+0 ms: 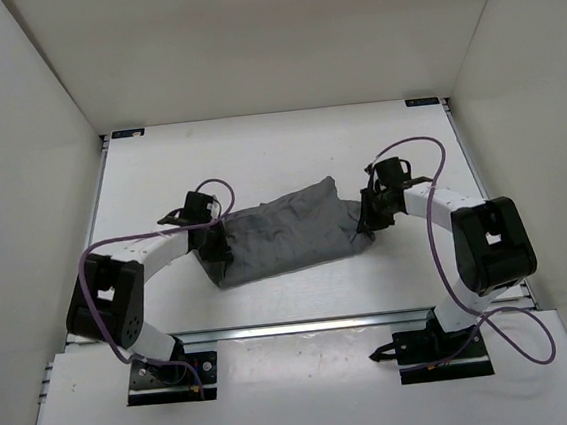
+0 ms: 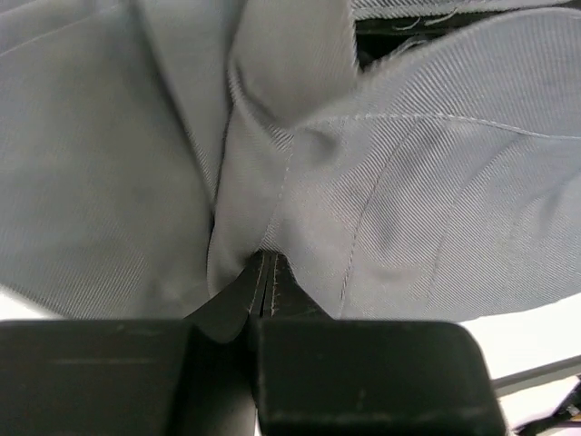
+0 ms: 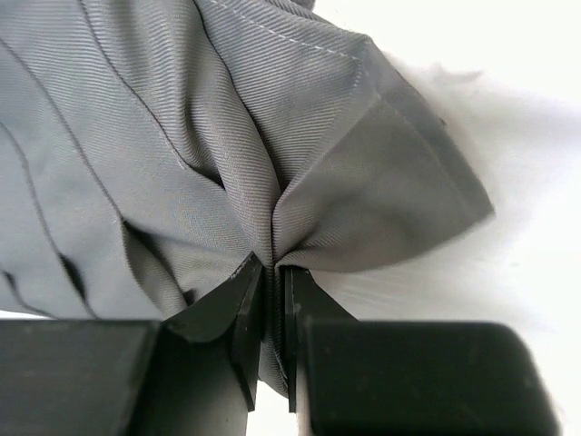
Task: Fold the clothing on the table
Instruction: Fold the skirt
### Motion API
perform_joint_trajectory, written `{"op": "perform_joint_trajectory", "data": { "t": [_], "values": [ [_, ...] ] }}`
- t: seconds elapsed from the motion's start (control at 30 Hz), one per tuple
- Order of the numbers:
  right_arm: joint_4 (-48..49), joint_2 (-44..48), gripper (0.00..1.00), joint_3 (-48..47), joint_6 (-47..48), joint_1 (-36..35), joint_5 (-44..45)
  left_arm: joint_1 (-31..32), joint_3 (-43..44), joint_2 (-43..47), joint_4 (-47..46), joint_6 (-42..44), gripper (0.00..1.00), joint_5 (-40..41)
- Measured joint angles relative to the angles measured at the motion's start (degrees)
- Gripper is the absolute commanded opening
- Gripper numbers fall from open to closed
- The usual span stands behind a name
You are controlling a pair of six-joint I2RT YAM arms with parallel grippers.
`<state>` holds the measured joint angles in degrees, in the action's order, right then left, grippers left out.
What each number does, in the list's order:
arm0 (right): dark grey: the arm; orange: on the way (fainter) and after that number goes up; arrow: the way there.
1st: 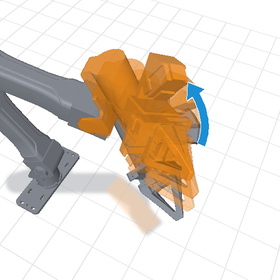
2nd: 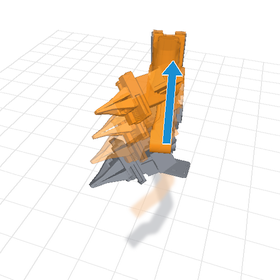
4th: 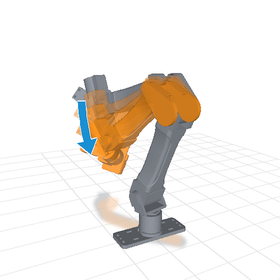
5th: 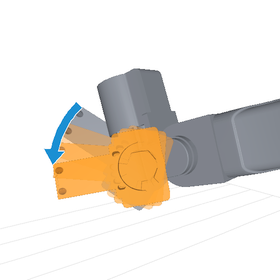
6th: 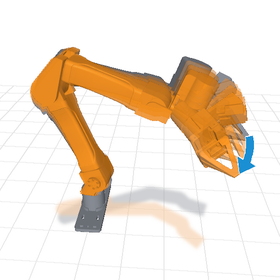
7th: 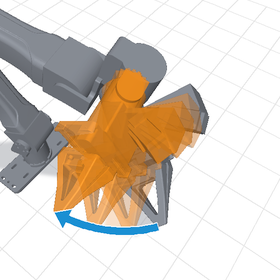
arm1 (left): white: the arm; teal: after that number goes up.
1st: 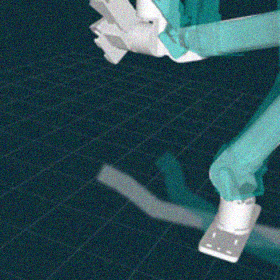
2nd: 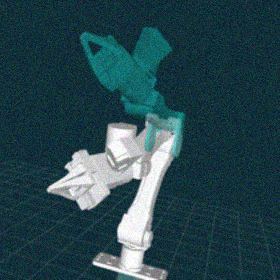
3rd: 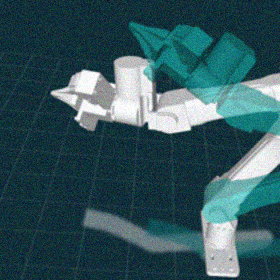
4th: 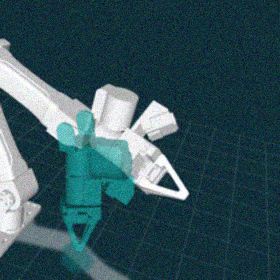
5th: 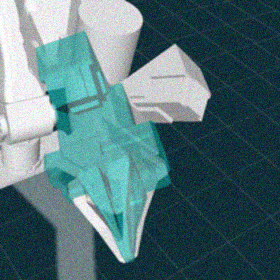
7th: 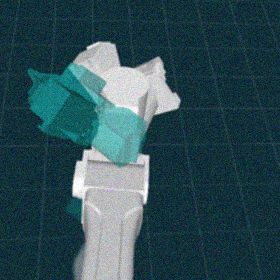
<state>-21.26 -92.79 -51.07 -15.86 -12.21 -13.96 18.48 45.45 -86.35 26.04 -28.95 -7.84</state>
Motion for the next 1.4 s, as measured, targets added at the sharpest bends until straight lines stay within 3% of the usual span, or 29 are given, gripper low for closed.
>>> {"op": "perform_joint_trajectory", "data": {
  "t": [0.23, 0.4, 0.73, 1.23, 1.4],
  "values": [
    [-3.98, 0.63, 0.0, -10.47, 3.23, 2.64, -2.6, 4.39, 2.91, -6.62, -3.72, -0.9, 0.0, -3.15],
    [-1.27, 3.15, 0.0, -17.07, 4.37, -1.49, -9.29, 7.52, 6.58, -11.61, -7.65, -3.04, 0.0, -6.82],
    [10.4, 4.07, 0.0, -11.58, -1.44, -17.27, -21.79, 10.1, 16.76, -22.1, -10.86, -5.38, 0.0, -14.16],
    [21.2, -7.19, 0.0, -11.17, -9.9, -22.45, -28.33, 8.79, 14.36, -23.04, -16.37, -8.2, 0.0, -20.15],
    [18.36, -11.1, 0.01, -15.89, -9.33, -24.0, -29.97, 7.65, 13.07, -23.06, -17.75, -8.41, 0.0, -22.38]
  ]
}}
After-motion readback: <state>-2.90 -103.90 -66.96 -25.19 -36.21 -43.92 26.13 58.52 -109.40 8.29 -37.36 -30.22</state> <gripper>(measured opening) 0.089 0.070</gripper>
